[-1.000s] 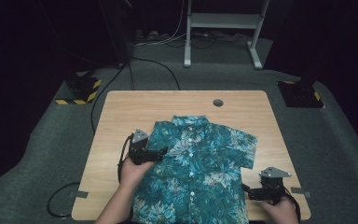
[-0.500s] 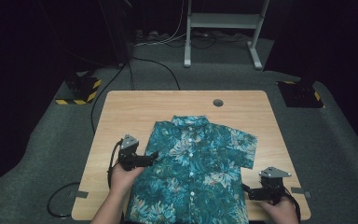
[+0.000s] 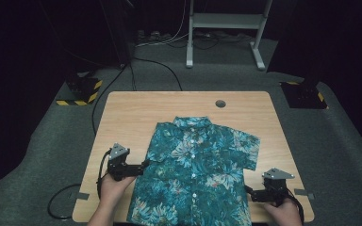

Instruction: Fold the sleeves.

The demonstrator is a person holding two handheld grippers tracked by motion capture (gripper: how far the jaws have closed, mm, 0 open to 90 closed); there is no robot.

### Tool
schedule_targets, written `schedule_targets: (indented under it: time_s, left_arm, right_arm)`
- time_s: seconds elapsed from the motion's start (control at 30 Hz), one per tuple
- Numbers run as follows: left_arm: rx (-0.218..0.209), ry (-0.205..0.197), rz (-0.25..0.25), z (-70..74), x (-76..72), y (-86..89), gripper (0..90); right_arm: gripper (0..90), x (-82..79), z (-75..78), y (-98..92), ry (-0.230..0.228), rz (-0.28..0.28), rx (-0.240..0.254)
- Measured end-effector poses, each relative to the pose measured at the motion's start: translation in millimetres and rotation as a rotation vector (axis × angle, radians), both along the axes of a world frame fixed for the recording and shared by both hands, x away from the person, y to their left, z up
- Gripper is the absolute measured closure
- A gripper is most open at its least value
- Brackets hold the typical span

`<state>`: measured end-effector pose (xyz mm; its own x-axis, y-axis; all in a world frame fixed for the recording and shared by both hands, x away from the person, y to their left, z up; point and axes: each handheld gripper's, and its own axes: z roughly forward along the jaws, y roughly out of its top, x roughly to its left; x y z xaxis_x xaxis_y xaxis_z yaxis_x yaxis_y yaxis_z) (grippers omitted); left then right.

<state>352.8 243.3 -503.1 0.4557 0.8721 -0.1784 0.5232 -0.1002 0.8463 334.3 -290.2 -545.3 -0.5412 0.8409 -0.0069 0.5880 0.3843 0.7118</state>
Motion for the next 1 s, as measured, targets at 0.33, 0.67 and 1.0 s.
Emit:
schedule_targets:
  time_s: [0.33, 0.67, 1.0]
  left_arm:
    - [-0.003, 0.016, 0.023, -8.1, -22.9, 18.4, 0.5]
    - [0.012, 0.051, 0.027, -23.1, -45.5, 26.1, 0.6]
    - [0.172, 0.063, 0.053, -42.3, -64.1, 21.3, 0.5]
  right_arm:
    - [0.0, 0.0, 0.0, 0.0, 0.0, 0.0, 0.0]
    - [0.0, 0.0, 0.0, 0.0, 0.0, 0.0, 0.0]
    - [0.0, 0.0, 0.0, 0.0, 0.0, 0.001, 0.0]
